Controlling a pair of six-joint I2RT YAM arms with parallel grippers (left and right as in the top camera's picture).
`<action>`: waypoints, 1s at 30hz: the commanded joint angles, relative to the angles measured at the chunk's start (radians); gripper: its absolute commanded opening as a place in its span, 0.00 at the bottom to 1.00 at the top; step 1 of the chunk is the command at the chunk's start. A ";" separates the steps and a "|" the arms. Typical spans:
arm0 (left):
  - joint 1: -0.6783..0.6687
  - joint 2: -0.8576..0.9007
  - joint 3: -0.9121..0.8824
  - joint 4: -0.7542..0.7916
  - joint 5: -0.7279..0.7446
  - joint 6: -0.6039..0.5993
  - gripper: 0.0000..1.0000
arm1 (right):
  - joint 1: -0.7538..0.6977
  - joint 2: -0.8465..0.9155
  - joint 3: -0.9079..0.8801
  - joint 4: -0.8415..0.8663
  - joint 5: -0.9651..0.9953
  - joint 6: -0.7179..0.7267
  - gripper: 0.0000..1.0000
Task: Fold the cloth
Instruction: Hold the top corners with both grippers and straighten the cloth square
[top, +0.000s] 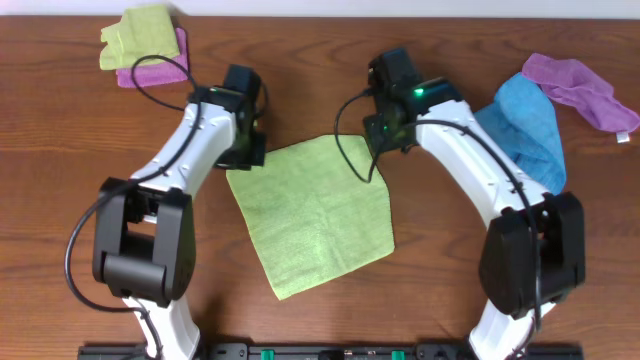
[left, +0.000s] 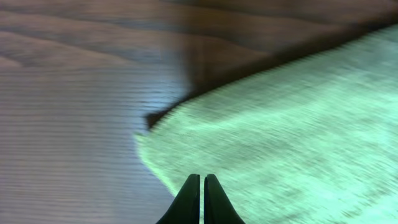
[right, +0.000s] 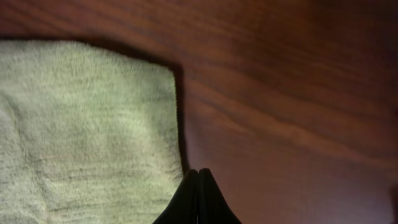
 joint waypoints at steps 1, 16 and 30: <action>-0.040 -0.058 -0.011 -0.007 0.003 -0.035 0.06 | -0.002 -0.013 0.016 0.027 -0.082 -0.053 0.02; -0.059 -0.058 -0.180 0.054 -0.027 -0.085 0.06 | -0.003 0.133 0.016 0.155 -0.285 -0.067 0.01; -0.058 -0.058 -0.251 0.171 -0.080 -0.086 0.06 | 0.022 0.217 0.016 0.227 -0.327 -0.045 0.02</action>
